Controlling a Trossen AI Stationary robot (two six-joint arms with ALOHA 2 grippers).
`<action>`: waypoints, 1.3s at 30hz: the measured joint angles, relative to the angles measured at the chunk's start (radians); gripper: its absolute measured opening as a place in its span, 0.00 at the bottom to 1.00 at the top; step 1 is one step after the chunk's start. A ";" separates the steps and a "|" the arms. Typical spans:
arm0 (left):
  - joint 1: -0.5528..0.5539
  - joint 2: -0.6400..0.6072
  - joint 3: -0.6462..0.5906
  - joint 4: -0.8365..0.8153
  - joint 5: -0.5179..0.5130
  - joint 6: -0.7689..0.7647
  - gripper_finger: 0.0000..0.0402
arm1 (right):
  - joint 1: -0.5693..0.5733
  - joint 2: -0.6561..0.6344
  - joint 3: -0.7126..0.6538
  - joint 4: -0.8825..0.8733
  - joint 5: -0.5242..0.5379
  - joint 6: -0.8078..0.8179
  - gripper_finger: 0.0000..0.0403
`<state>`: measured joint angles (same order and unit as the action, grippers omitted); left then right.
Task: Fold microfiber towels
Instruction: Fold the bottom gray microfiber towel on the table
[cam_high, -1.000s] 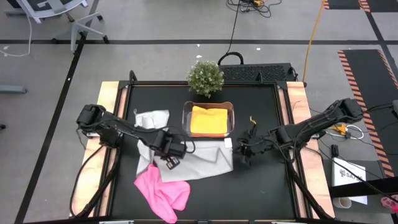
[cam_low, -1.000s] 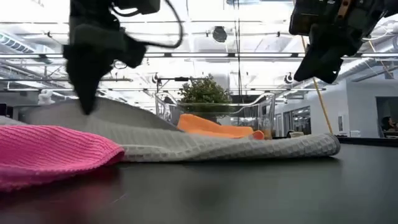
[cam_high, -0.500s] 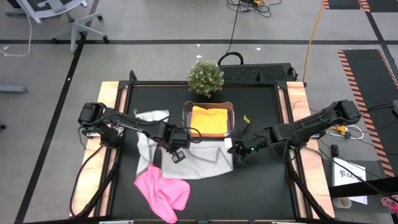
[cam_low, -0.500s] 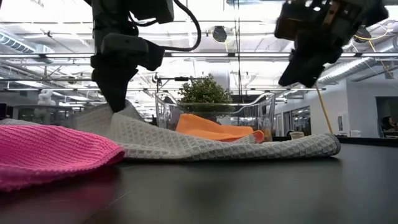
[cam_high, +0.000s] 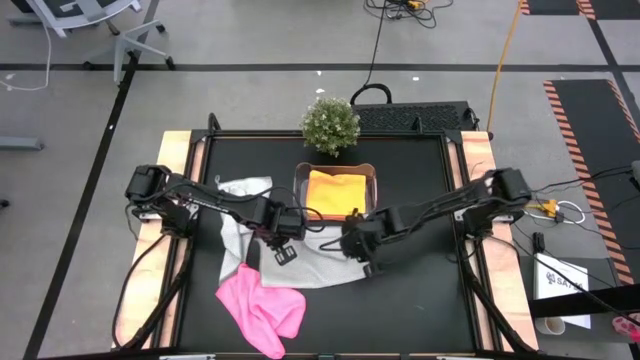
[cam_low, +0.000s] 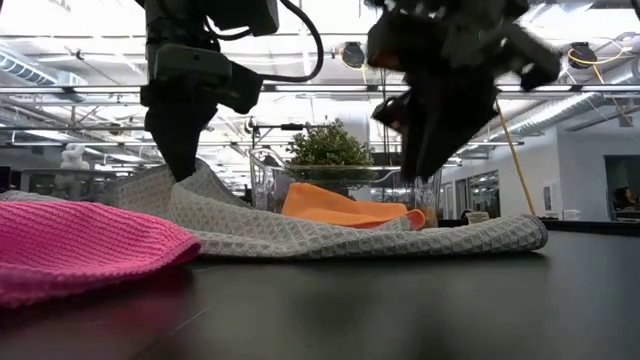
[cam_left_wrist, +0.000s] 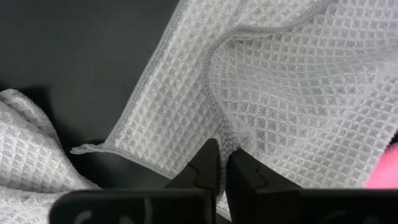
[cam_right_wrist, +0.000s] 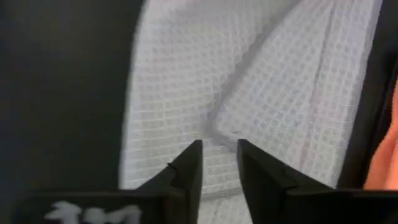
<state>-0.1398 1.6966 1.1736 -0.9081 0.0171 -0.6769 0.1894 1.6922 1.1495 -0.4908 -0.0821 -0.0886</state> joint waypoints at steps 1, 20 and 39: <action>0.000 0.000 0.000 0.000 0.001 0.002 0.03 | 0.003 0.021 0.010 -0.008 0.024 -0.005 0.26; 0.002 0.000 0.000 -0.004 0.001 0.001 0.09 | 0.061 0.059 -0.048 0.136 0.123 -0.107 0.42; 0.002 0.000 0.000 -0.004 0.010 -0.007 0.09 | 0.061 0.059 -0.157 0.300 0.103 -0.055 0.42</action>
<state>-0.1379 1.6966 1.1740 -0.9119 0.0266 -0.6834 0.2508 1.7512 0.9924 -0.1909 0.0212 -0.1432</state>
